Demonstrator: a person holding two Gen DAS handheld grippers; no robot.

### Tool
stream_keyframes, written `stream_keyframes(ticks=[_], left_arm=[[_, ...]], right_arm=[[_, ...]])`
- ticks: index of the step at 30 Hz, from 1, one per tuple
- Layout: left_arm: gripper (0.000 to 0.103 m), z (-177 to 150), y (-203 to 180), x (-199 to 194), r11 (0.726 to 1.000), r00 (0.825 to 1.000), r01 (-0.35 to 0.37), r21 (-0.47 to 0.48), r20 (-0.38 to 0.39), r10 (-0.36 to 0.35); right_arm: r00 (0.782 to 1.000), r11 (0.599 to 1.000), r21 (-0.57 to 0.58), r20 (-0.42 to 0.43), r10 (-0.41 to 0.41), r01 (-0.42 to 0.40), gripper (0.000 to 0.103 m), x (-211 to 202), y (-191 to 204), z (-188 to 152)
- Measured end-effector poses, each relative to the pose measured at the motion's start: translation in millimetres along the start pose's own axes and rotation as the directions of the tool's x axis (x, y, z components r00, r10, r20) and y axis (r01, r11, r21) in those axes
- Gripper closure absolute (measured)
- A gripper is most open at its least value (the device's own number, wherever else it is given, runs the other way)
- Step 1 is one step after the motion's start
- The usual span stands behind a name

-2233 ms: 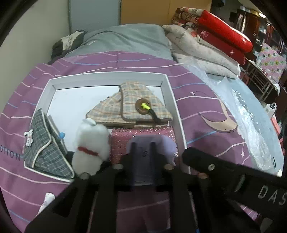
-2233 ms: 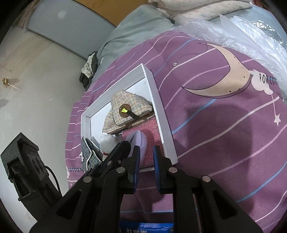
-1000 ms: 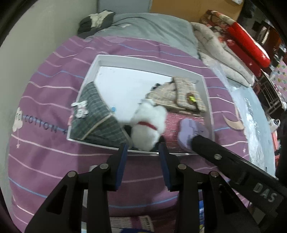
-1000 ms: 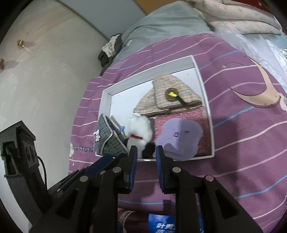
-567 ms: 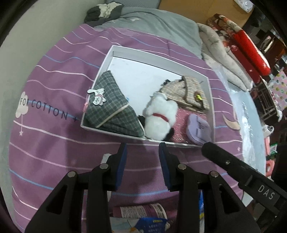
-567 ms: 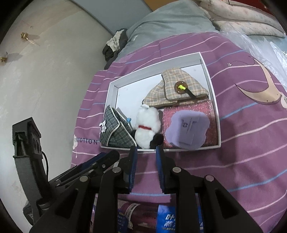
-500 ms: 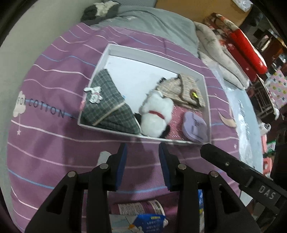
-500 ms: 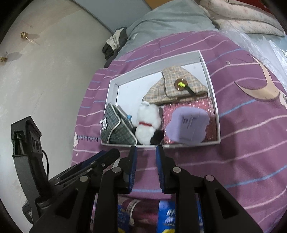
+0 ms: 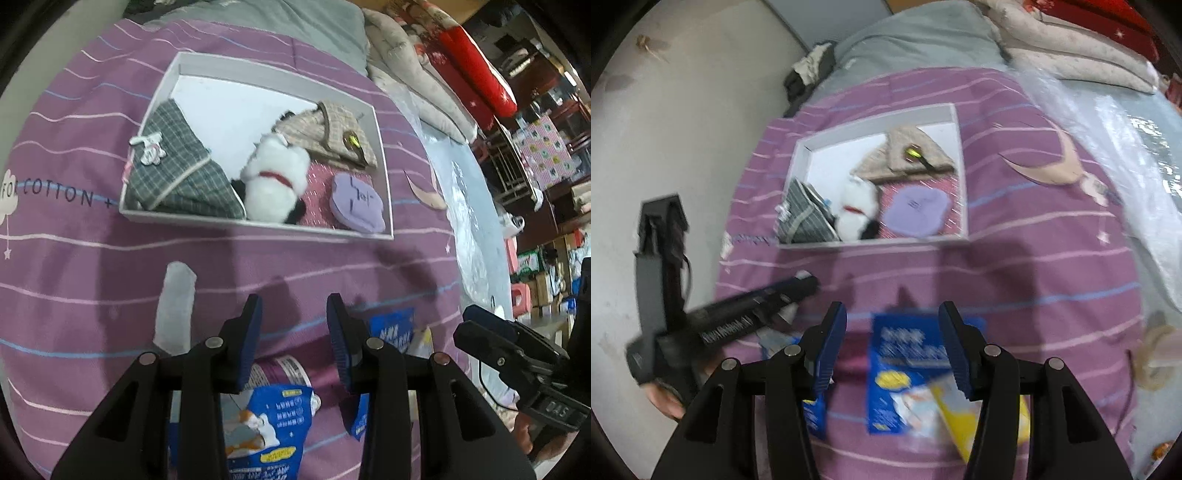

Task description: Organize soft objects

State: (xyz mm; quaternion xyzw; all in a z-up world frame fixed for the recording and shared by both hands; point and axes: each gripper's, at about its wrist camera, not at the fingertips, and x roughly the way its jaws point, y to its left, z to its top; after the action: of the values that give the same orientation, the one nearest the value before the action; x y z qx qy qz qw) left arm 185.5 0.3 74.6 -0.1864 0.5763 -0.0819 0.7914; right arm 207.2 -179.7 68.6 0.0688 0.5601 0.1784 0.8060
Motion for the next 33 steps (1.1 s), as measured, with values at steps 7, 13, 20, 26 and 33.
stream_keyframes(ticks=[7,13,20,26,33], left_arm=[[0.065,-12,-12,-4,0.998,1.000,0.006,0.070,-0.030,-0.003],[0.065,-17,-26,-2,0.990,0.998,0.009,0.140,-0.056,-0.002],[0.065,-20,-36,9,0.983,0.996,0.003,0.186,-0.093,0.014],[0.065,-18,-33,12,0.984,0.995,-0.015,0.177,-0.095,0.032],[0.065,-16,-27,19,0.987,0.993,-0.001,0.163,-0.118,0.021]], right_arm=[[0.997,0.997,-0.030,-0.027,-0.078,0.077,0.036,-8,-20,-25],[0.997,0.997,-0.068,-0.067,-0.031,0.026,0.029,-11,-36,-45],[0.997,0.992,-0.122,-0.056,-0.043,0.036,0.023,-4,-42,-59],[0.993,0.972,-0.236,-0.107,-0.041,0.015,0.023,19,-40,-71],[0.989,0.961,-0.276,-0.134,-0.056,0.017,0.023,37,-51,-79]])
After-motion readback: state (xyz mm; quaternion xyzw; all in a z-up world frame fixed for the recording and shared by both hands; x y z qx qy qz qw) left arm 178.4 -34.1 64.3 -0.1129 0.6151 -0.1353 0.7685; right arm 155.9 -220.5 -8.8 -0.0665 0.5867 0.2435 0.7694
